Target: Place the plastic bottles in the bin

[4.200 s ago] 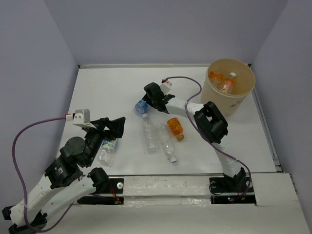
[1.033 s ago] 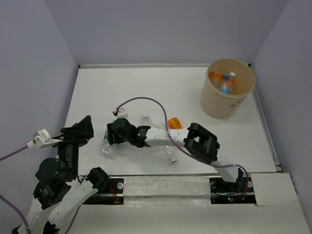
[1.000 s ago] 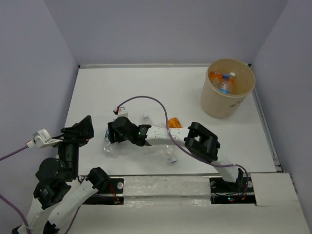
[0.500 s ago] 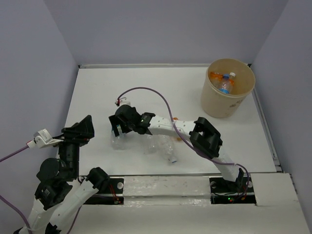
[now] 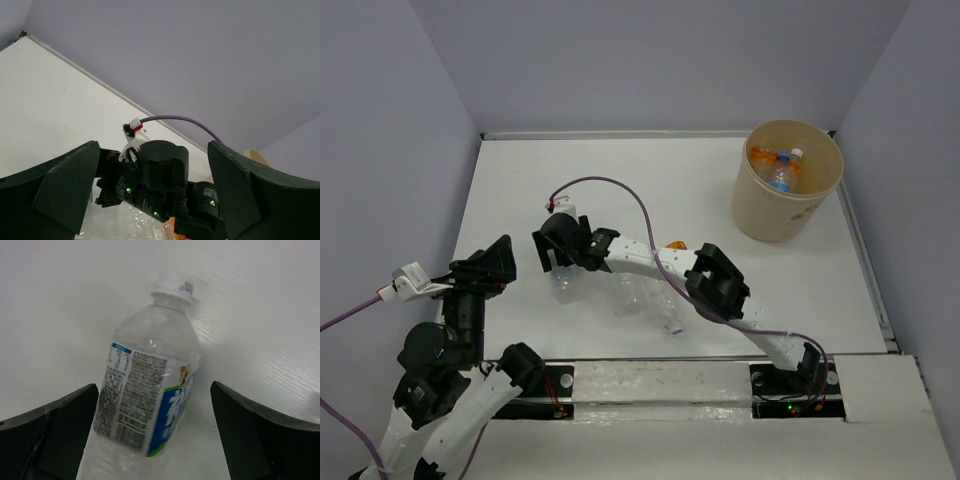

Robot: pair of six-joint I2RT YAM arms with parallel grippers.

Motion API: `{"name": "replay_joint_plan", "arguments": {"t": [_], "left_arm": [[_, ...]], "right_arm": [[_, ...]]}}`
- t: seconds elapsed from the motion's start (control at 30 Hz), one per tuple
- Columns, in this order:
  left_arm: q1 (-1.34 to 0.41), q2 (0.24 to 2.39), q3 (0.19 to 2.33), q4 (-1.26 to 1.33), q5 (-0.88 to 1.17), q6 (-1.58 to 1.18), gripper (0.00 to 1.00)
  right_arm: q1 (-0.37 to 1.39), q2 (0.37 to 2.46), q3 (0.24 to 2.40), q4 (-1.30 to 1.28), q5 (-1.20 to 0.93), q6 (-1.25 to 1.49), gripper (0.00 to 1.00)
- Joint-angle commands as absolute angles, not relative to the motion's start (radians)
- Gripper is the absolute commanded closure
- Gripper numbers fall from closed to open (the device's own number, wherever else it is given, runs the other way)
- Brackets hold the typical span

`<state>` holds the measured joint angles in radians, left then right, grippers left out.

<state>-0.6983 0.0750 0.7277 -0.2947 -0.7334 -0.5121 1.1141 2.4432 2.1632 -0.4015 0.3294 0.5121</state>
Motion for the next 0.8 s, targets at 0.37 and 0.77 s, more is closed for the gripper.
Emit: {"name": "replay_joint_plan", "arguments": {"t": [0.37,0.77], "left_arm": [[-0.684,0.086,0.718,-0.242,-0.727,-0.494,0.01],[-0.680,0.087,0.719,-0.239,-0.712,-0.489,0.01]], "right_arm": [[1.121,2.461,2.175,-0.459,0.359,0.482,0.19],[1.120,2.110,1.975,-0.279,0.462,0.331,0.55]]}}
